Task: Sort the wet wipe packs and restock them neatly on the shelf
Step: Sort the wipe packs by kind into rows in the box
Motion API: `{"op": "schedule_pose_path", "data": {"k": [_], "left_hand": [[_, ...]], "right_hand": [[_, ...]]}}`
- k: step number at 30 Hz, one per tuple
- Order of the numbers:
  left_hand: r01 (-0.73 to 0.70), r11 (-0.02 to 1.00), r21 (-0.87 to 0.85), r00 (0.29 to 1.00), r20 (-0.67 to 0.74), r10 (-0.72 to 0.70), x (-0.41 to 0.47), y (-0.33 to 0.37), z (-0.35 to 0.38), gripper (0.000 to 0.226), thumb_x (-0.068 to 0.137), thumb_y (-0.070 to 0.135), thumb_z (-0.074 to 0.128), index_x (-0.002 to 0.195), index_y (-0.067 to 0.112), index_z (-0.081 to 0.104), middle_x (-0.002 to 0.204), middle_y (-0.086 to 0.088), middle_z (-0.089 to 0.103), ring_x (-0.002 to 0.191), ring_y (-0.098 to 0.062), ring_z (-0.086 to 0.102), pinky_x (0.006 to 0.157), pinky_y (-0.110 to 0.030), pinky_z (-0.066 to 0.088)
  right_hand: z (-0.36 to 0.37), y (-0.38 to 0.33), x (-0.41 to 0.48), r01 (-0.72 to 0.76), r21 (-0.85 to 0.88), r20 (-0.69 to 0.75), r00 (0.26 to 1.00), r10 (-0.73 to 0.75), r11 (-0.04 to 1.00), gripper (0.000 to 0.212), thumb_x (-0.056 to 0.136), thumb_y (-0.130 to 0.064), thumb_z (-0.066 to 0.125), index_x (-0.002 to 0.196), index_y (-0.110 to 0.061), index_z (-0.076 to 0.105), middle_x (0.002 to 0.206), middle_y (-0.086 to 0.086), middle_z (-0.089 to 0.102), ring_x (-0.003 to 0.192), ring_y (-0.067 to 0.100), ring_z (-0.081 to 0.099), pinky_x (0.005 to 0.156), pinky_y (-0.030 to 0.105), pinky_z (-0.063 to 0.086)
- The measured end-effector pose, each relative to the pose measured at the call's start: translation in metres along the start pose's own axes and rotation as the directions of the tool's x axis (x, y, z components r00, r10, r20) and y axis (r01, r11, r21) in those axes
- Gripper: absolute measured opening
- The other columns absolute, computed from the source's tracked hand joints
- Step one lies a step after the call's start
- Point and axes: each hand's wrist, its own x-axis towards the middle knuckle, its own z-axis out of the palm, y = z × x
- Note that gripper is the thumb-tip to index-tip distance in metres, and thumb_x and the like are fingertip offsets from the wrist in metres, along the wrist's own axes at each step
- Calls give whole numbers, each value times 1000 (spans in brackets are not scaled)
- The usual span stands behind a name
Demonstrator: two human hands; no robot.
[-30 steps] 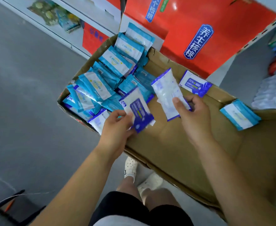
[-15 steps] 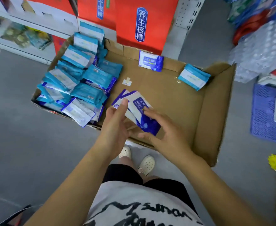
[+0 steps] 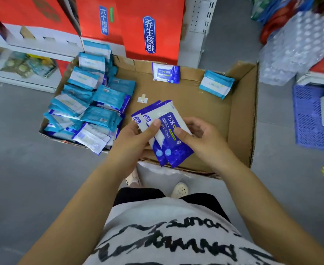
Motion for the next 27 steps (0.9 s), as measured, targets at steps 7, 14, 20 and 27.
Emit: {"op": "schedule_pose_path", "data": {"k": [7, 14, 20, 27], "left_hand": [[129, 991, -44, 992, -13, -129, 39, 7, -49, 34, 102, 35, 59, 132, 18, 63, 117, -9, 77, 107, -28, 74, 92, -52, 59], [143, 966, 215, 989, 0, -146, 113, 21, -114, 34, 102, 46, 58, 128, 28, 67, 116, 6, 76, 107, -14, 73, 98, -38, 57], [12, 599, 800, 999, -35, 27, 202, 25, -190, 52, 103, 44, 56, 147, 14, 54, 152, -7, 51, 142, -25, 44, 117, -36, 33], [-165, 134, 977, 985, 157, 69, 287, 16, -255, 57, 102, 32, 60, 154, 15, 44, 165, -9, 35, 153, -30, 26, 122, -49, 27]], "right_hand": [[49, -8, 49, -123, 7, 74, 990, 122, 992, 33, 90, -20, 72, 120, -13, 59, 112, 1, 74, 100, 17, 72, 83, 33, 61], [93, -9, 141, -127, -264, 123, 979, 164, 956, 9, 98, -23, 64, 103, -16, 67, 96, 2, 76, 89, 21, 72, 78, 39, 56], [95, 21, 247, -117, -620, -227, 973, -34, 776, 11, 93, -23, 65, 92, -16, 57, 83, 0, 61, 75, 17, 53, 64, 31, 35], [71, 49, 356, -149, -924, -219, 962, -165, 352, 31, 96, -22, 58, 127, -17, 59, 118, 12, 66, 110, 37, 58, 86, 41, 43]]}}
